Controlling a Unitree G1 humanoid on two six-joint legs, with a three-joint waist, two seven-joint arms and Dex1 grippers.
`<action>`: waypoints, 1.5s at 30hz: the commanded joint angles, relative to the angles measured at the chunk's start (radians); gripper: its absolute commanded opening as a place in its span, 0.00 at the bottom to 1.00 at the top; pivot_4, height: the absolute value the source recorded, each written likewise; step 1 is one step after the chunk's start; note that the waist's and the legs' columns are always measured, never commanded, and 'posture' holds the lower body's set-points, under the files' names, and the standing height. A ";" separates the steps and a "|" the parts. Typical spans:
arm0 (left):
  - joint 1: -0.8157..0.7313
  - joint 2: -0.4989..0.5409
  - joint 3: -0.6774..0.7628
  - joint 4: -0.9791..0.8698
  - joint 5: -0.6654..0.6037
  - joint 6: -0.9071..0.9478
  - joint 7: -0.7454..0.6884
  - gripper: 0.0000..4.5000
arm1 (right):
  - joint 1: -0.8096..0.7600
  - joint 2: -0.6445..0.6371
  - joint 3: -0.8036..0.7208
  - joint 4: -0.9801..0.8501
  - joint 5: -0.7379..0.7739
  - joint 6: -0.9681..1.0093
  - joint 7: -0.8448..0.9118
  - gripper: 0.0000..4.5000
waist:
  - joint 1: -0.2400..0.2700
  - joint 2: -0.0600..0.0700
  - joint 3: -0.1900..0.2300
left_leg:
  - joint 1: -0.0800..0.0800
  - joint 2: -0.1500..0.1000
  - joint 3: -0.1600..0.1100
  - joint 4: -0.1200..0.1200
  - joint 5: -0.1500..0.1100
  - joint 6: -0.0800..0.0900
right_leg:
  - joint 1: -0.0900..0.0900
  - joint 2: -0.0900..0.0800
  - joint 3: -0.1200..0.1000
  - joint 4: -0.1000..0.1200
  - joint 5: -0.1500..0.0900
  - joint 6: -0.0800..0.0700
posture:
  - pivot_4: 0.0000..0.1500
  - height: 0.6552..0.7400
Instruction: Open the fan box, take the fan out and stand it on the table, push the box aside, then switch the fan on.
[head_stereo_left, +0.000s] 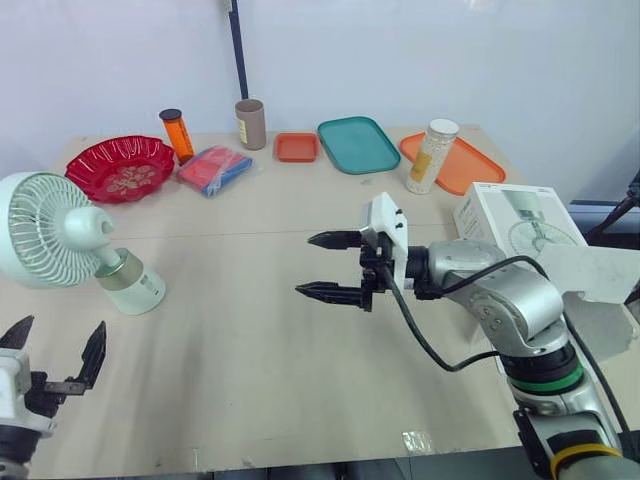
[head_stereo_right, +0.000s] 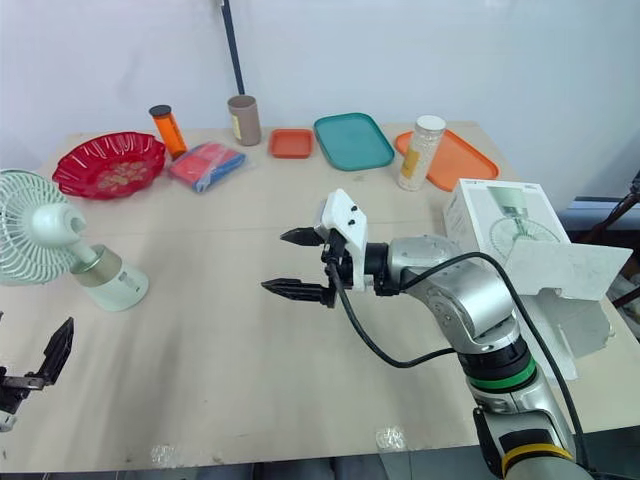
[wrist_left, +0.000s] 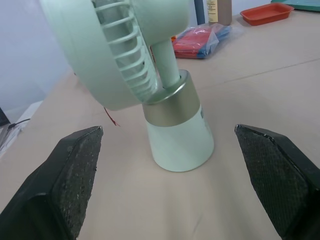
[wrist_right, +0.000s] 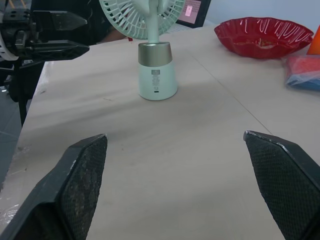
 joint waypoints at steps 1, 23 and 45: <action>-0.010 0.023 0.060 0.003 -0.022 0.009 0.018 1.00 | -0.004 0.003 -0.019 -0.033 -0.002 -0.023 -0.003 0.99 | 0.000 0.000 0.000 | 0.000 0.000 0.000 0.000 0.000 0.000 | 0.000 0.000 0.000 0.000 0.000 0.000 | 1.00 0.83; -0.177 0.163 0.103 0.060 -0.075 0.118 0.008 1.00 | -0.044 0.090 -0.008 -0.013 -0.019 -0.045 -0.017 0.99 | -0.001 0.000 0.000 | 0.000 0.000 0.000 -0.001 0.000 -0.001 | -0.001 0.000 0.000 0.000 0.000 -0.001 | 1.00 0.83; -0.361 0.223 0.016 0.176 -0.007 0.144 0.005 1.00 | -0.067 0.133 0.005 0.000 -0.039 -0.060 -0.032 0.99 | -0.001 0.000 0.000 | 0.000 0.000 0.000 -0.001 0.000 -0.001 | -0.001 0.000 0.000 0.001 0.001 -0.001 | 1.00 0.83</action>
